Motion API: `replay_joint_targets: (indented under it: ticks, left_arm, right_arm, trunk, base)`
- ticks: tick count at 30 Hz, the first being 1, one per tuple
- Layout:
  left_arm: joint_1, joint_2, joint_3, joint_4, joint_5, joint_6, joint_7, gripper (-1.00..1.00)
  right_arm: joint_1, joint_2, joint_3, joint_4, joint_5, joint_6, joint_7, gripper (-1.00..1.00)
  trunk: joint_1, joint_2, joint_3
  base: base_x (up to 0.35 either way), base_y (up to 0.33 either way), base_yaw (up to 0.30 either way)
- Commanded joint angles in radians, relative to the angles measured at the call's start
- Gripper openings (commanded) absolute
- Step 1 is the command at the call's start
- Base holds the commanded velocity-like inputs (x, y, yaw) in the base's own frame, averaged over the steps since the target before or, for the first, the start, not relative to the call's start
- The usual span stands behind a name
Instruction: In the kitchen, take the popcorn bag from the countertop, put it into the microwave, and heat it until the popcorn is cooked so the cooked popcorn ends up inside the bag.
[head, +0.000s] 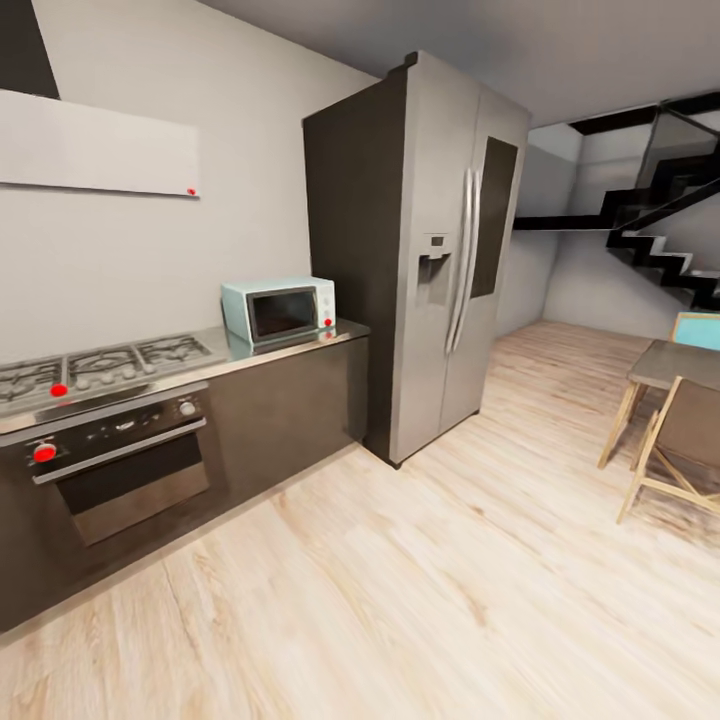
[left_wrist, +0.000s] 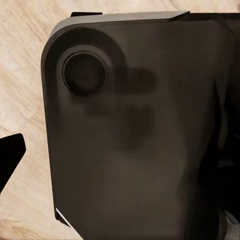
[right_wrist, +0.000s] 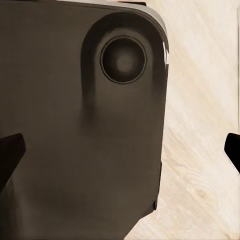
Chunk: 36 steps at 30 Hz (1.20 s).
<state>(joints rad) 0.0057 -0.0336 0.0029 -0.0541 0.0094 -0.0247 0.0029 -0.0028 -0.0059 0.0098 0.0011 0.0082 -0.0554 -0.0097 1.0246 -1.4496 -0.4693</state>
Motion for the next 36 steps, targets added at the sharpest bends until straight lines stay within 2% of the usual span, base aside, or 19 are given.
replay_joint_targets:
  ticks: [1,36]
  left_arm:
    - [0.000,0.000,0.000,-0.001,0.001,-0.001,0.000,1.00]
    - [0.000,0.000,0.000,-0.001,0.001,-0.001,-0.004,1.00]
  right_arm:
    - [0.000,0.000,0.001,0.000,0.001,-0.003,-0.001,1.00]
    - [0.000,0.001,-0.002,0.000,-0.004,-0.003,-0.001,1.00]
  trunk:
    - [0.000,0.000,-0.001]
    - [0.000,0.000,-0.001]
  base:
    - [0.233,-0.105,0.000]
    - [0.262,-0.147,0.000]
